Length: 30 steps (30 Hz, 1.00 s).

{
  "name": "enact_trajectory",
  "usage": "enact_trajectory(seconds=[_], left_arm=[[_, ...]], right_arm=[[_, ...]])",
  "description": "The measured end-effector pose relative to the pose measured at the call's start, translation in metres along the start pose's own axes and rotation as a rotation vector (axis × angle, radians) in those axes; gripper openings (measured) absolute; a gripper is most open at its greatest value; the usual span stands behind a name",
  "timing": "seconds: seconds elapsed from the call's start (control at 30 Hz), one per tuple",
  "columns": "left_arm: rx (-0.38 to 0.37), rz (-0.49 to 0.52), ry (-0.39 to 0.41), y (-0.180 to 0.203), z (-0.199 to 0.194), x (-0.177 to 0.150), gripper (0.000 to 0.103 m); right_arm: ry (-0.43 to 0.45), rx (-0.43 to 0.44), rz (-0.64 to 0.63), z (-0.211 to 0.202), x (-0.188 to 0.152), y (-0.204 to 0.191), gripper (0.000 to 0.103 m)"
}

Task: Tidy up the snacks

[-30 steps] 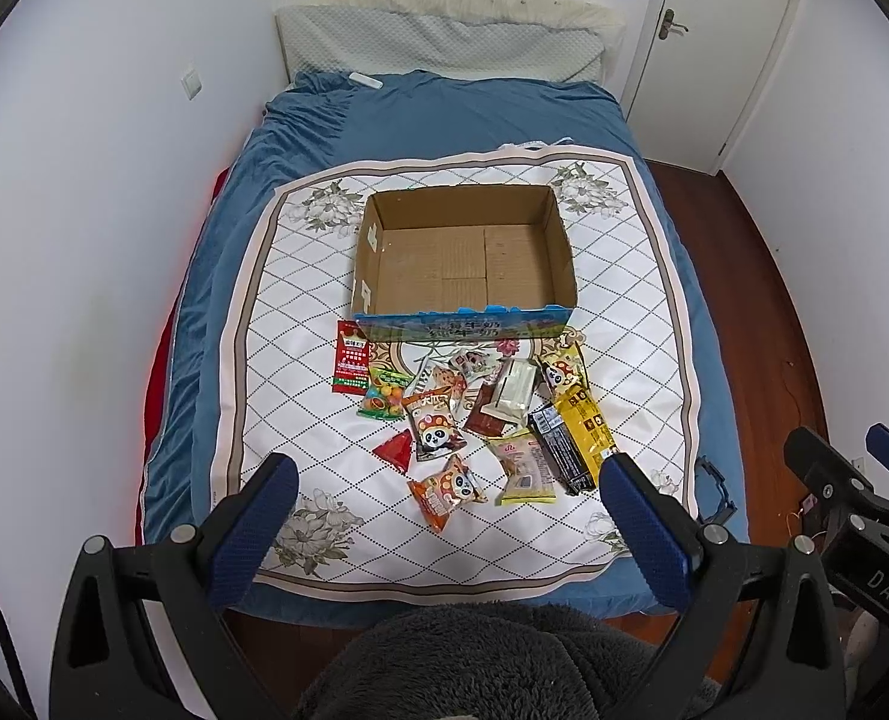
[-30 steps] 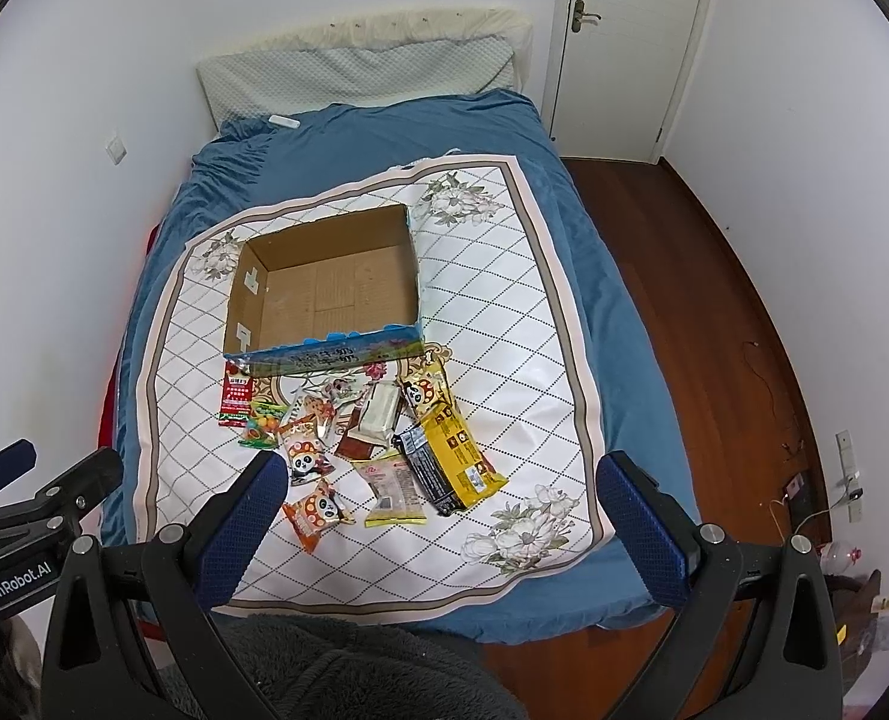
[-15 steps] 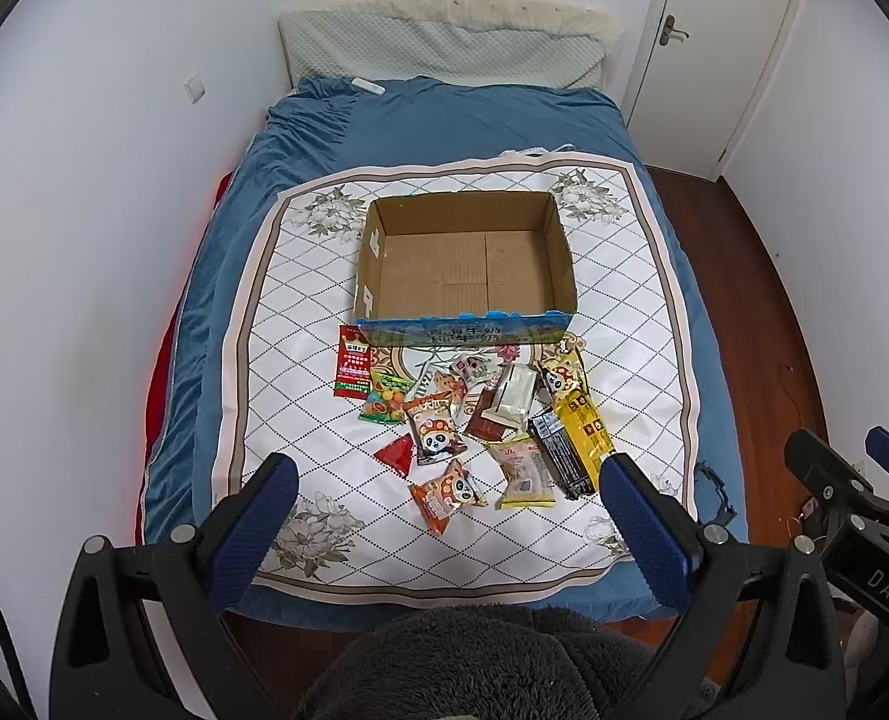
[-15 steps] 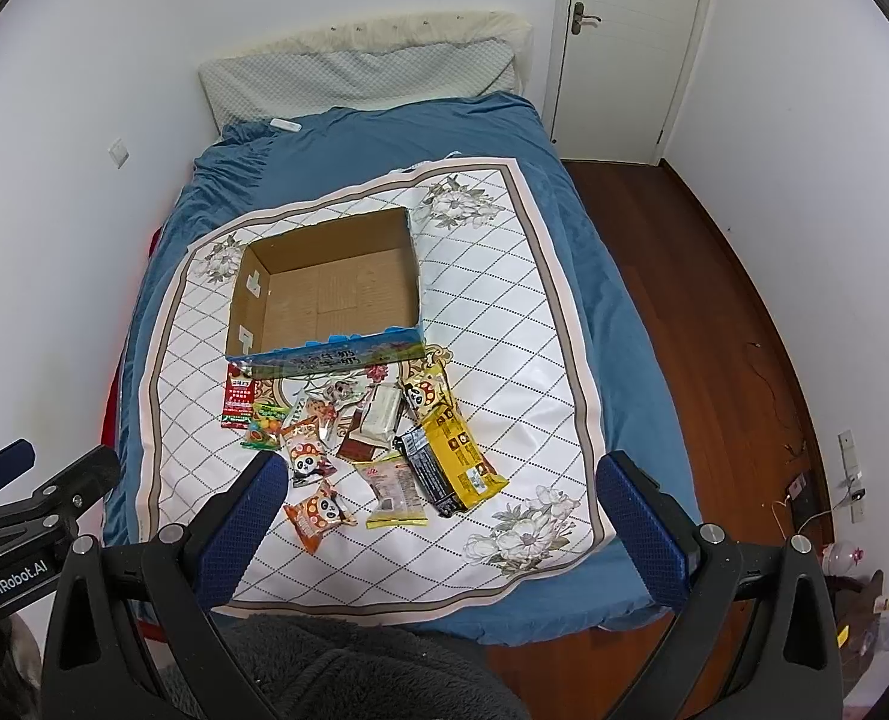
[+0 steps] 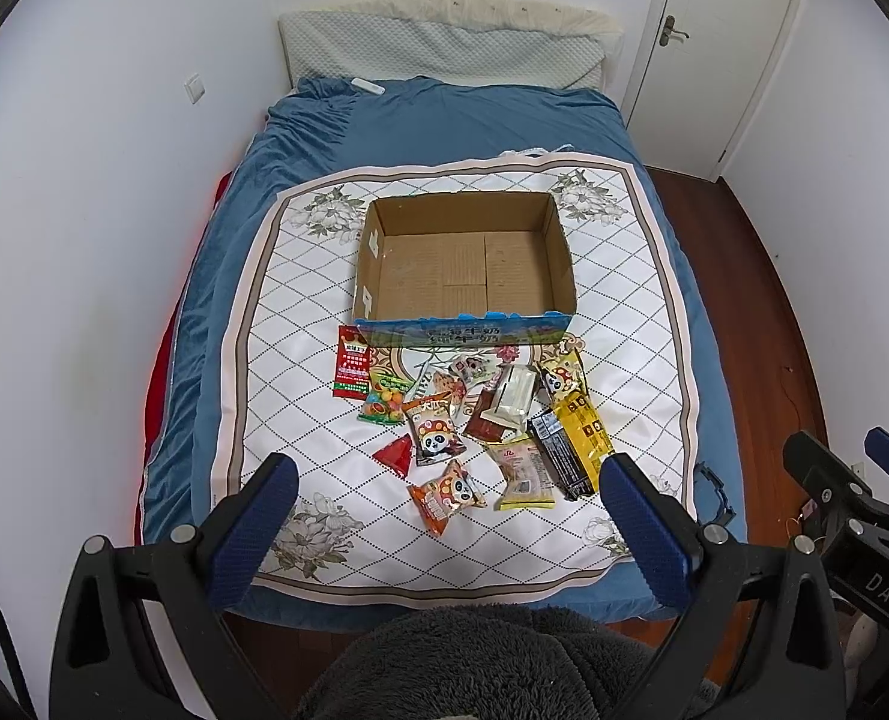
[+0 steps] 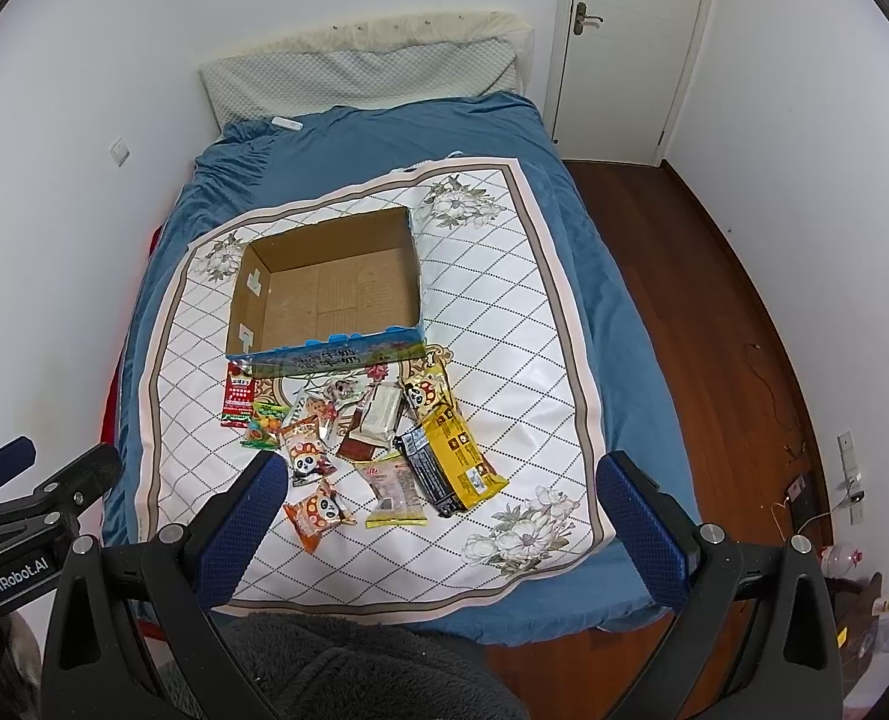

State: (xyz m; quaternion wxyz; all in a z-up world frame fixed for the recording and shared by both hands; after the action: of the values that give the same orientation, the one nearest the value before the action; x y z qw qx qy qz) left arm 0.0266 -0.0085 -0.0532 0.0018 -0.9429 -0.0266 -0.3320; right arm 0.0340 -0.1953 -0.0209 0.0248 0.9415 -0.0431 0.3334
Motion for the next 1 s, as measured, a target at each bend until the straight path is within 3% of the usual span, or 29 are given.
enact_trajectory(seconds=[0.7,0.83,1.0], left_arm=[[0.015,-0.021,0.001,-0.006,0.009,-0.001,0.103],[0.081,-0.072,0.002,-0.028,0.038,0.0,0.103],[0.164,-0.086,-0.066,-0.053,0.103,-0.017,0.103]], right_arm=[[-0.014,0.022,0.019,0.006,-0.004,-0.002,0.103],[-0.047,0.029,0.035,0.031,-0.012,-0.001,0.103],[-0.193,0.036,0.053,0.107,-0.046,-0.001,0.103]])
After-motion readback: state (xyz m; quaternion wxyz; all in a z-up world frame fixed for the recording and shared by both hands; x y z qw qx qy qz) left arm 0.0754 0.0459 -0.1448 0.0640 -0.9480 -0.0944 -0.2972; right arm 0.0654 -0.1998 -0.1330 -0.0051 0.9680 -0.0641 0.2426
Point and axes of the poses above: each gripper's, at about its wrist camera, not at the fingertips, and z roughly the way its jaws point, y to its right, x to its top, the point moved 8 cm from there along z, roughly the way its jaws point, and after that the axes turned 14 degrees about y, right-handed, at the moved point
